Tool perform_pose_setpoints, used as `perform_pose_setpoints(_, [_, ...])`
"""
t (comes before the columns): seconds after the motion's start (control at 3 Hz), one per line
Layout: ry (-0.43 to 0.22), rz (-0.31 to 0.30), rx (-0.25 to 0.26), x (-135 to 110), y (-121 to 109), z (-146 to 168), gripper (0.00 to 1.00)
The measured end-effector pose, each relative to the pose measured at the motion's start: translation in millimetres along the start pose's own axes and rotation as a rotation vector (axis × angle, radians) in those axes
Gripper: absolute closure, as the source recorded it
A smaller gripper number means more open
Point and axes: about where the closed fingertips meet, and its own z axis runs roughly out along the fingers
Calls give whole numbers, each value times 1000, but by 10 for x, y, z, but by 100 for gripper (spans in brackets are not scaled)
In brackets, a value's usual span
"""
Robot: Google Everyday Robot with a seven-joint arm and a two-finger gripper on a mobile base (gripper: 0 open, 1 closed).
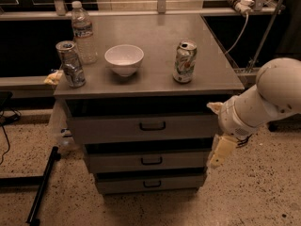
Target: Open top drawer
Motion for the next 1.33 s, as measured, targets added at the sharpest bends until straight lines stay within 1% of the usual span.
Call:
perform_pose_setpoints(0.33, [-49, -24, 17, 19, -169, 265, 0])
perform_pose_setpoints(0.67, [-75, -45, 19, 29, -354, 513, 0])
perform_pose_setpoints(1.0, [-92, -56, 10, 28, -519, 746, 0])
perform_pose_setpoints(1.33, [-103, -62, -31, -9, -758, 1191, 0])
